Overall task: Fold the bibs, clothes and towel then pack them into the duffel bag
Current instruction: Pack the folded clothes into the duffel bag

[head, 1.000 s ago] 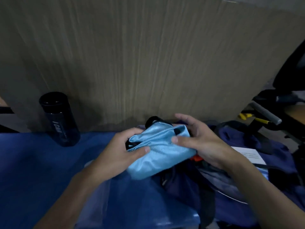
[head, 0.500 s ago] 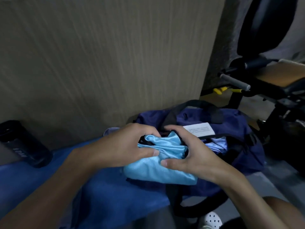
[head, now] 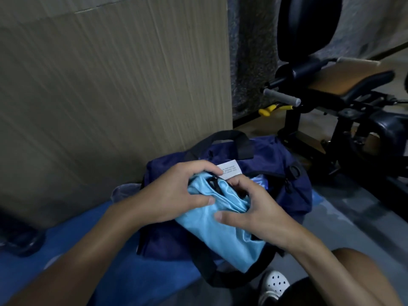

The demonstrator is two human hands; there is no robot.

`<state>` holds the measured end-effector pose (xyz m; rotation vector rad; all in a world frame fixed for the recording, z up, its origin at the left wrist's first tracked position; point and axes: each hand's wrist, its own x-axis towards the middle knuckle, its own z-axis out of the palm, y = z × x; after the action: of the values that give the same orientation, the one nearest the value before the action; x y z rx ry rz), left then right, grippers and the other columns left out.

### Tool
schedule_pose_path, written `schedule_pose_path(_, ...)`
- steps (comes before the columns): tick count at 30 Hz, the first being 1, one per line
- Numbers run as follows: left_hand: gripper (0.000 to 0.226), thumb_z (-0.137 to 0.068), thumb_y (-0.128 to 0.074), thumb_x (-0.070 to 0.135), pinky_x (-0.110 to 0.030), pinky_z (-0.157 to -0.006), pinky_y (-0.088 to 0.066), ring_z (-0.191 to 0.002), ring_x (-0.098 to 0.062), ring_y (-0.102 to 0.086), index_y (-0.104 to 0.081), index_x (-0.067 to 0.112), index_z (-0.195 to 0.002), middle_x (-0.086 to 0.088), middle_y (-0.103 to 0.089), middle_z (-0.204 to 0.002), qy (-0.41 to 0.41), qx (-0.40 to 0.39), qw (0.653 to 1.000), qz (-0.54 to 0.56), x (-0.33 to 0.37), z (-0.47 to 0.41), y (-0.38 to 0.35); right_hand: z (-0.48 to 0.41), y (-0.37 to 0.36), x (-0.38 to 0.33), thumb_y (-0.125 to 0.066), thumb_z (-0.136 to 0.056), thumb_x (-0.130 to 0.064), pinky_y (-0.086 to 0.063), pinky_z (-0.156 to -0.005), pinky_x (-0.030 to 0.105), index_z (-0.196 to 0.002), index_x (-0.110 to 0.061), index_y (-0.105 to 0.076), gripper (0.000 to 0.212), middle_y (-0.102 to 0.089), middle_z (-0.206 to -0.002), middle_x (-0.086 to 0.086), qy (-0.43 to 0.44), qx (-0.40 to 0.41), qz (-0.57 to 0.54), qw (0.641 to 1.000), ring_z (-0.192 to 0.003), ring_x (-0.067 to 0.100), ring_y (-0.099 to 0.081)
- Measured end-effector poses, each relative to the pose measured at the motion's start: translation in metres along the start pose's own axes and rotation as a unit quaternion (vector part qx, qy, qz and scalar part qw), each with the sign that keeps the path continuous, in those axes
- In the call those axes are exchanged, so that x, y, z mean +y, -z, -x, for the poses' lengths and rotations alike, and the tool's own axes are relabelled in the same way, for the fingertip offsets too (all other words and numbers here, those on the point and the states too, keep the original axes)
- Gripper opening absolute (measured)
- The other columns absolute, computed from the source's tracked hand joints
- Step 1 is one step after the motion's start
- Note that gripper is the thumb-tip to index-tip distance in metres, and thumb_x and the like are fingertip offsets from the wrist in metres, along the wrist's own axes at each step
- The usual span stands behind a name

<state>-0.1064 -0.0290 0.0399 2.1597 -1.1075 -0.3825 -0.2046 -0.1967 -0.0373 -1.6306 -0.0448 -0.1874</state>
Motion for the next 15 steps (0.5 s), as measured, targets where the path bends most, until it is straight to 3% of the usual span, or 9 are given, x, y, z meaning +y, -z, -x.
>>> schedule_pose_path(3,0.055,-0.08,-0.08,0.008,-0.016,-0.095,-0.046,-0.111,0.002,-0.061,-0.059,0.028,-0.127,0.019,-0.065,-0.118,-0.008,0.009,1.0,0.008,-0.002,-0.009,-0.01,0.006,0.001,0.005,-0.077,-0.081,-0.004,-0.051,-0.076,0.021,-0.111,-0.015,-0.061,0.036,-0.07,-0.097,-0.003,0.012,0.037,-0.007,0.999,-0.086,0.009,-0.066)
schedule_pose_path(7,0.058,-0.087,-0.074,0.021,-0.01,-0.099,-0.036,-0.123,0.008,-0.048,-0.048,0.032,-0.137,0.021,-0.054,-0.13,-0.009,0.038,0.996,-0.081,-0.027,-0.006,-0.011,0.01,0.007,0.016,-0.073,-0.084,-0.005,-0.056,-0.07,0.025,-0.113,-0.028,-0.057,0.04,-0.07,-0.103,-0.001,-0.033,0.125,-0.045,0.991,-0.087,0.013,-0.071)
schedule_pose_path(11,0.03,-0.084,-0.064,0.04,-0.018,-0.105,-0.036,-0.123,0.001,-0.049,-0.06,0.028,-0.11,0.016,-0.054,-0.127,-0.025,0.056,0.984,-0.165,-0.057,0.004,-0.013,0.01,0.014,0.022,-0.07,-0.087,-0.003,-0.056,-0.062,0.026,-0.111,-0.029,-0.054,0.038,-0.071,-0.102,0.0,-0.057,0.186,-0.086,0.977,-0.081,0.016,-0.072)
schedule_pose_path(13,0.035,-0.078,-0.052,0.054,-0.022,-0.112,-0.028,-0.132,-0.004,-0.043,-0.068,0.029,-0.096,0.014,-0.051,-0.132,-0.015,0.049,0.976,-0.213,-0.069,0.006,-0.016,0.01,0.014,0.022,-0.069,-0.088,-0.004,-0.056,-0.06,0.026,-0.111,-0.028,-0.054,0.036,-0.071,-0.102,0.002,-0.061,0.196,-0.099,0.974,-0.079,0.018,-0.071)
schedule_pose_path(15,0.044,-0.078,-0.044,0.062,-0.03,-0.119,-0.017,-0.143,-0.008,-0.03,-0.072,0.034,-0.096,0.012,-0.048,-0.14,-0.004,0.028,0.969,-0.246,-0.077,0.005,-0.018,0.01,0.012,0.023,-0.068,-0.089,-0.005,-0.057,-0.062,0.027,-0.112,-0.028,-0.054,0.035,-0.07,-0.103,0.003,-0.061,0.199,-0.105,0.973,-0.08,0.018,-0.071)
